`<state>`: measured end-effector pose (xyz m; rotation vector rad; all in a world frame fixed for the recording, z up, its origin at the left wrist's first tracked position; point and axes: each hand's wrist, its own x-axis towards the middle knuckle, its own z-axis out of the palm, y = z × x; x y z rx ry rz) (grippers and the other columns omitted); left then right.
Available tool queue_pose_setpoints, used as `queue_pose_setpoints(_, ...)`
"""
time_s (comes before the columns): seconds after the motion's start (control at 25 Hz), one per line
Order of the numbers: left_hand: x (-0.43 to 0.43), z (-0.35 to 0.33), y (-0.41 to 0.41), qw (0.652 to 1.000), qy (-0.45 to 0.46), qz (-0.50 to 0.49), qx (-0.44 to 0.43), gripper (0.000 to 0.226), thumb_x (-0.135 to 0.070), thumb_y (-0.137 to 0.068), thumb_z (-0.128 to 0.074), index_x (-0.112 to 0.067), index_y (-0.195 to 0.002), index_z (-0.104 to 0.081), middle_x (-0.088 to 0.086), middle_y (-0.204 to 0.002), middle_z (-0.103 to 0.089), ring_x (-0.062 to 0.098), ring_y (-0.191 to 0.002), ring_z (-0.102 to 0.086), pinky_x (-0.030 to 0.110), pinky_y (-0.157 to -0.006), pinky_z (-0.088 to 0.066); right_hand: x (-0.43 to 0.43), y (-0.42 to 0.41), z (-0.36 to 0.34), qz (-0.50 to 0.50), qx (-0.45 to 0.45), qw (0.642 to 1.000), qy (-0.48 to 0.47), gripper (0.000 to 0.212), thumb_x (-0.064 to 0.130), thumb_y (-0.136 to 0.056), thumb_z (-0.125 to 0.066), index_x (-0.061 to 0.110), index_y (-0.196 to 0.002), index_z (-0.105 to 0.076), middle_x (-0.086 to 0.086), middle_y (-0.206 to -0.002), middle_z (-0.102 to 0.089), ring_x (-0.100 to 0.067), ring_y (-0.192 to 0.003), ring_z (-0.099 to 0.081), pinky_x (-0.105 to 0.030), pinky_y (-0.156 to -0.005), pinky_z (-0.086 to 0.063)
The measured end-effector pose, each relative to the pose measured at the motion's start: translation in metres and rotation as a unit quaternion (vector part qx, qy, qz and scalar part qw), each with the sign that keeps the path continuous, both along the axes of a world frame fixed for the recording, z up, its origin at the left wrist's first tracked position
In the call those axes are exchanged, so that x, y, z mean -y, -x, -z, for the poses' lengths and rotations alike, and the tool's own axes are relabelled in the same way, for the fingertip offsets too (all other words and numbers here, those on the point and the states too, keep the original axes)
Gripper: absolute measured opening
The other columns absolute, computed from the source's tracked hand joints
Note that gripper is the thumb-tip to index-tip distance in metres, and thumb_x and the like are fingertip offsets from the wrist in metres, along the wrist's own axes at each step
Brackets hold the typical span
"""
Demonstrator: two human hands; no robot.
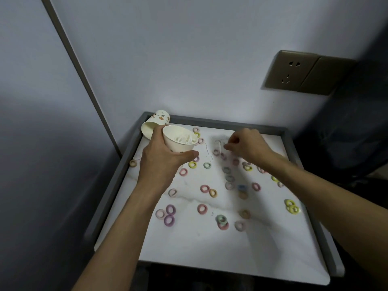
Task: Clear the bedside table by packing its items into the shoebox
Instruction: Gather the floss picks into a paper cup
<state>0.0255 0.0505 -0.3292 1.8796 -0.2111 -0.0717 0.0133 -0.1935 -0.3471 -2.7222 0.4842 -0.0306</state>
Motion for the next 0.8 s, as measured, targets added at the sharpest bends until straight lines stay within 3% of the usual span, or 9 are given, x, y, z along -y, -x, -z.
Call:
queue_pose_setpoints(0.16,-0.002,-0.003,-0.001,1.000,0.004,0.000,0.002,0.077,-0.025,-0.062,-0.093,-0.030,-0.124,-0.047,-0.011,-0.113,-0.058,0.017,-0.107,-0.056,0.047,-0.090,-0.055,-0.030,-0.022,0.014,0.030,-0.068,0.994,0.074,0.027,0.034,-0.082,-0.073,0.008,-0.089,-0.065,-0.011,-0.096,-0.069,-0.030,-0.084,-0.066,-0.033,-0.069,-0.052)
queue_pose_setpoints(0.28,-0.005,-0.004,-0.003,1.000,0.005,-0.005,0.002,0.078,-0.024,-0.062,-0.092,-0.026,-0.127,-0.049,-0.009,-0.116,-0.060,0.018,-0.106,-0.057,0.046,-0.090,-0.055,-0.033,-0.028,0.015,0.023,-0.088,0.990,0.108,0.020,0.019,-0.084,-0.065,0.011,-0.076,-0.049,-0.012,-0.097,-0.067,-0.031,-0.080,-0.061,-0.030,-0.063,-0.039)
queue_pose_setpoints(0.4,-0.007,-0.006,-0.004,1.000,0.014,-0.009,-0.005,0.077,-0.022,-0.061,-0.092,-0.025,-0.126,-0.051,-0.007,-0.116,-0.063,0.018,-0.106,-0.059,0.048,-0.090,-0.054,-0.030,-0.024,0.016,0.001,-0.108,0.986,0.130,0.005,0.010,-0.088,-0.056,0.010,-0.085,-0.051,-0.012,-0.100,-0.065,-0.030,-0.084,-0.063,-0.032,-0.065,-0.043)
queue_pose_setpoints(0.52,-0.010,-0.005,-0.005,1.000,0.015,-0.011,-0.006,0.079,-0.023,-0.061,-0.093,-0.026,-0.127,-0.049,-0.009,-0.119,-0.060,0.016,-0.107,-0.057,0.048,-0.090,-0.054,-0.030,-0.017,0.017,-0.029,-0.107,0.978,0.179,0.004,0.005,-0.089,-0.053,0.008,-0.088,-0.051,-0.014,-0.100,-0.063,-0.032,-0.085,-0.062,-0.032,-0.064,-0.039)
queue_pose_setpoints(0.64,-0.012,-0.004,-0.004,1.000,0.019,-0.015,-0.005,0.075,-0.024,-0.060,-0.093,-0.031,-0.121,-0.049,-0.015,-0.113,-0.058,0.005,-0.101,-0.056,0.047,-0.090,-0.055,-0.024,-0.013,0.014,-0.019,-0.114,0.986,0.118,0.008,0.005,-0.087,-0.056,0.002,-0.092,-0.061,-0.015,-0.100,-0.067,-0.031,-0.083,-0.065,-0.034,-0.069,-0.053)
queue_pose_setpoints(0.8,-0.012,-0.005,-0.005,1.000,0.018,-0.013,-0.008,0.077,-0.024,-0.061,-0.093,-0.032,-0.123,-0.047,-0.018,-0.109,-0.056,0.001,-0.099,-0.054,0.044,-0.090,-0.055,0.000,-0.005,-0.001,-0.044,-0.137,0.989,-0.029,0.016,0.009,-0.084,-0.066,0.016,-0.095,-0.075,-0.006,-0.091,-0.074,-0.023,-0.081,-0.069,-0.035,-0.077,-0.058)
